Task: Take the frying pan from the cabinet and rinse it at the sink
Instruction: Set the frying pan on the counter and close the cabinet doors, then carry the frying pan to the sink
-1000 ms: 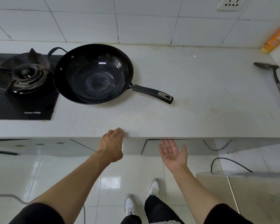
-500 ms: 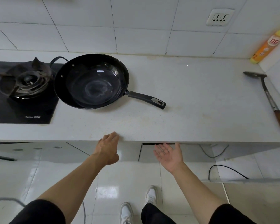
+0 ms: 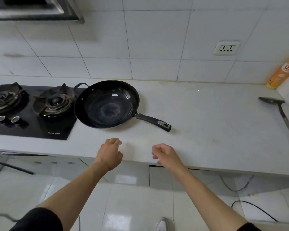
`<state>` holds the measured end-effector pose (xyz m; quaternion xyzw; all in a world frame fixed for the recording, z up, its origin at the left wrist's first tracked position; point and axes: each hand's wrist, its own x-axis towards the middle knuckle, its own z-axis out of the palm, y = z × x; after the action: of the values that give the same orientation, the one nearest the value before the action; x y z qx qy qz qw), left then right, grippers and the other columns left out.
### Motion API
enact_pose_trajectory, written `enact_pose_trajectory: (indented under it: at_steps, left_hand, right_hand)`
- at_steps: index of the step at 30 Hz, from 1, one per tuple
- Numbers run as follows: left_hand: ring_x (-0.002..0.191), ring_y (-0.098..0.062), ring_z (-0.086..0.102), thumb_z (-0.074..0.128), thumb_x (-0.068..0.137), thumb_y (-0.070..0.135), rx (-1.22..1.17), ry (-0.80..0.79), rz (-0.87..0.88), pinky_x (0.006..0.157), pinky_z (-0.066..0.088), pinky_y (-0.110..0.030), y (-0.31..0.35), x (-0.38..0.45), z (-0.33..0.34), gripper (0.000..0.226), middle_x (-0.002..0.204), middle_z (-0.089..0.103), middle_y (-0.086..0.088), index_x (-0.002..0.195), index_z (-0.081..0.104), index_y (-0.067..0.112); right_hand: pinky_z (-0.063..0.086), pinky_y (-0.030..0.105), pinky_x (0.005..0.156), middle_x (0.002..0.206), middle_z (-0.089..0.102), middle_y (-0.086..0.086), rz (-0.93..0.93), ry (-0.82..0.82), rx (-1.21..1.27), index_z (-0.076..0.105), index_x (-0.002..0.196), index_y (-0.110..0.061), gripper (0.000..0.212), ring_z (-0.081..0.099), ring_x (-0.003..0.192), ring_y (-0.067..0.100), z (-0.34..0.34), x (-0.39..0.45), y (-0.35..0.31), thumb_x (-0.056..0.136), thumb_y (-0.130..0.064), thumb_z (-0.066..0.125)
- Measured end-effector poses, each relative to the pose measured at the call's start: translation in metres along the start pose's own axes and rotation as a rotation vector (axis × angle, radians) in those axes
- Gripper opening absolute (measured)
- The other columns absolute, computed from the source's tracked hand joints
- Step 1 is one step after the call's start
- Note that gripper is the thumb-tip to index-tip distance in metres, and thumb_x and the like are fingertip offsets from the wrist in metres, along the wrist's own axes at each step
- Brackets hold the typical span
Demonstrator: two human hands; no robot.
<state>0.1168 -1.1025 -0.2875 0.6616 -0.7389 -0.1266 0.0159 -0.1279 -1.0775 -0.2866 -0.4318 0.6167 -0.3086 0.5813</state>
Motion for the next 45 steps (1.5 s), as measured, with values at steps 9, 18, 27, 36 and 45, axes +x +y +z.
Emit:
enact_pose_trajectory:
  at_steps: [9,18,27,36,45]
  left_hand:
    - [0.121,-0.023,0.049,0.062,0.088,0.026,0.057,0.164,-0.007,0.099,0.045,-0.034,-0.030,0.024,-0.059,0.043,0.135,0.055,-0.001,0.130,0.058,0.014]
    - [0.133,-0.023,0.038,0.056,0.094,0.024,0.126,0.079,0.053,0.103,0.041,-0.036,-0.103,0.088,-0.103,0.045,0.147,0.042,0.000,0.138,0.049,0.018]
    - [0.129,-0.028,0.038,0.053,0.086,0.010,0.209,0.033,0.134,0.101,0.041,-0.041,-0.207,0.179,-0.143,0.054,0.144,0.042,0.001,0.138,0.047,0.024]
    - [0.142,-0.031,0.024,0.060,0.087,0.020,0.425,-0.043,0.240,0.109,0.034,-0.045,-0.247,0.249,-0.177,0.073,0.156,0.024,-0.007,0.151,0.026,0.033]
    - [0.148,-0.036,0.008,0.055,0.093,0.027,0.591,-0.205,0.314,0.119,0.020,-0.047,-0.250,0.315,-0.168,0.076,0.162,0.009,-0.013,0.154,0.011,0.038]
  right_hand:
    - [0.047,0.022,0.085,0.108,0.062,-0.013,-0.470,0.060,-0.337,0.059,0.116,-0.026,0.027,0.056,0.101,0.000,-0.001,0.032,-0.054,0.089,-0.031,0.061]
    - [0.041,0.030,0.099,0.121,0.051,-0.005,-0.599,0.144,-0.749,0.052,0.129,-0.021,0.044,0.049,0.114,0.013,0.028,0.087,-0.086,0.087,-0.029,0.064]
    - [0.037,0.032,0.105,0.145,0.034,0.003,-0.394,0.181,-1.106,0.028,0.147,-0.031,0.070,0.039,0.128,0.022,0.065,0.150,-0.110,0.087,-0.029,0.065]
    - [0.043,0.028,0.098,0.148,0.027,0.003,-0.200,0.141,-1.278,0.014,0.152,-0.036,0.083,0.041,0.126,0.019,0.069,0.178,-0.110,0.087,-0.026,0.066]
    - [0.046,0.025,0.078,0.113,0.043,-0.005,-0.110,0.116,-1.265,0.009,0.152,-0.037,0.083,0.051,0.091,0.013,0.069,0.193,-0.104,0.090,-0.005,0.053]
